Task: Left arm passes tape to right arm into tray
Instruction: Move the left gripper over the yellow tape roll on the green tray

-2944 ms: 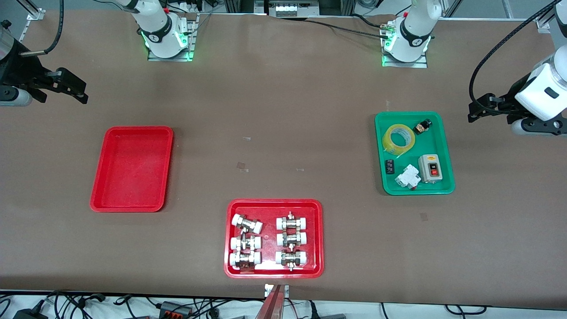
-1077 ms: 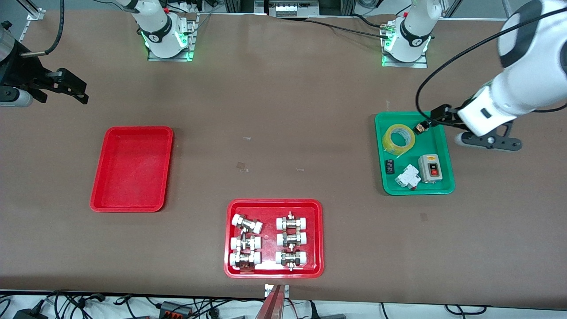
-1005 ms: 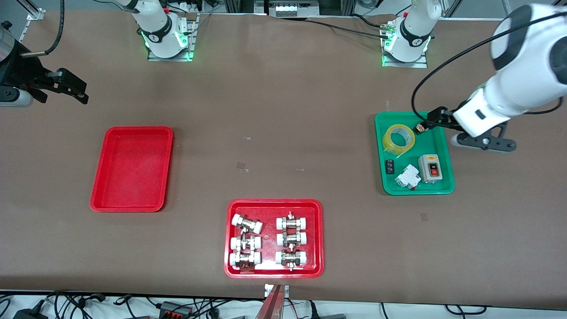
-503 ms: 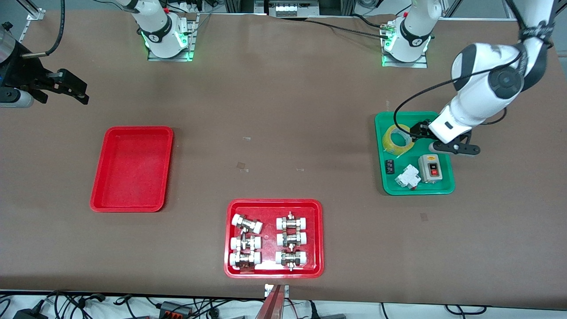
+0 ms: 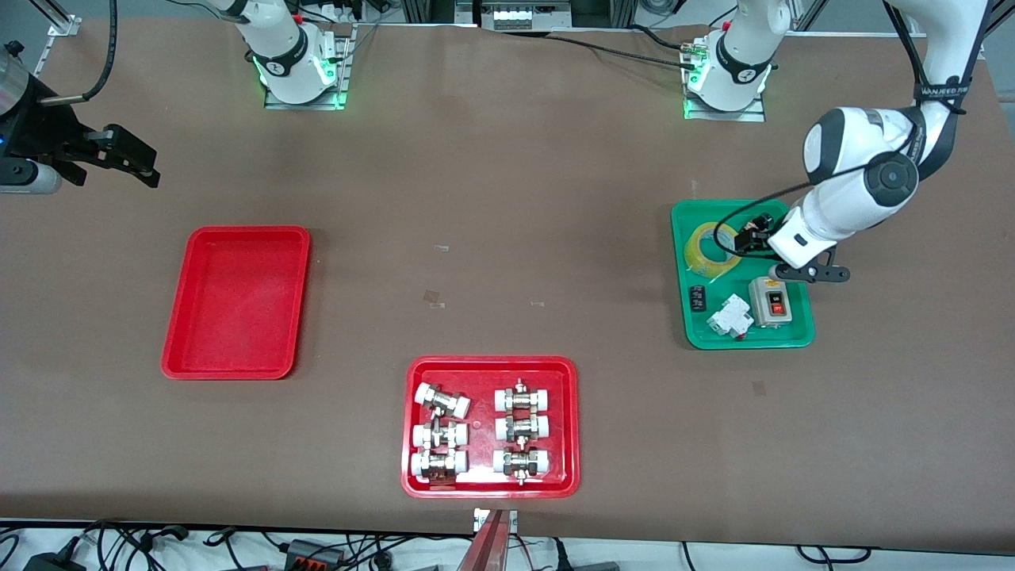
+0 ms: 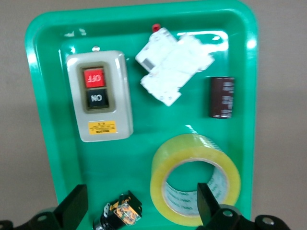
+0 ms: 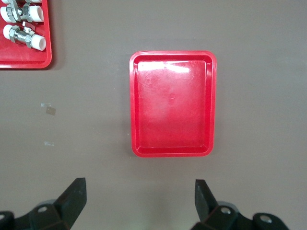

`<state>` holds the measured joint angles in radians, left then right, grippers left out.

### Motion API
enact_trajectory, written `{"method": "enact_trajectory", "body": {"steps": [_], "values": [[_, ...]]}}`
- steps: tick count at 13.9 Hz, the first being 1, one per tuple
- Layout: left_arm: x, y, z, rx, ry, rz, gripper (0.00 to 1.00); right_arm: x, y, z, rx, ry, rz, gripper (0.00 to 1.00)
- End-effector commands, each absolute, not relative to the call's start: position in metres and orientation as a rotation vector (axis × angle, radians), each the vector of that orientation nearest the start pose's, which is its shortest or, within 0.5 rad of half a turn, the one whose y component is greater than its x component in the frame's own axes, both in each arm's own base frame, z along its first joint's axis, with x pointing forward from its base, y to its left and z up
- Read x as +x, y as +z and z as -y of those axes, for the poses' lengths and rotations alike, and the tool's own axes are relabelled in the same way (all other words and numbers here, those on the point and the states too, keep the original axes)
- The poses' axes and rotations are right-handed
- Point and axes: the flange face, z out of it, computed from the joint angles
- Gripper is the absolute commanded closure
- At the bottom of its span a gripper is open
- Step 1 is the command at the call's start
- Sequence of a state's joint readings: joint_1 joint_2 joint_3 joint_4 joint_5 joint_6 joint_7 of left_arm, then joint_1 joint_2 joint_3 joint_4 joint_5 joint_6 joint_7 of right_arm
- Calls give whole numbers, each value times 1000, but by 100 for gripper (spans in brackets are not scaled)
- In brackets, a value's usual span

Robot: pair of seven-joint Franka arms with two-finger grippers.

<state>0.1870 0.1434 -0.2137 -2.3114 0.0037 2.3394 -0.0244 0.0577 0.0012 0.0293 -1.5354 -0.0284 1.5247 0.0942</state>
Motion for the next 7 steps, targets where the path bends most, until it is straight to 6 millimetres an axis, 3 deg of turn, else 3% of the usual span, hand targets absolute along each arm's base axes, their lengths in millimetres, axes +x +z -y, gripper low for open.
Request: {"method": "enact_trajectory", "body": {"steps": [1,3,7], "values": [[513,260,3,-3176,153,39,0,548,638,-45,-3180,24,-13,0],[514,241,-1,-3186,146,59,0,547,635,-45,-3179,53,-6,0],[503,229,-5,-3182,233,69,0,553,622,-52,-3175,85,34,0]]}}
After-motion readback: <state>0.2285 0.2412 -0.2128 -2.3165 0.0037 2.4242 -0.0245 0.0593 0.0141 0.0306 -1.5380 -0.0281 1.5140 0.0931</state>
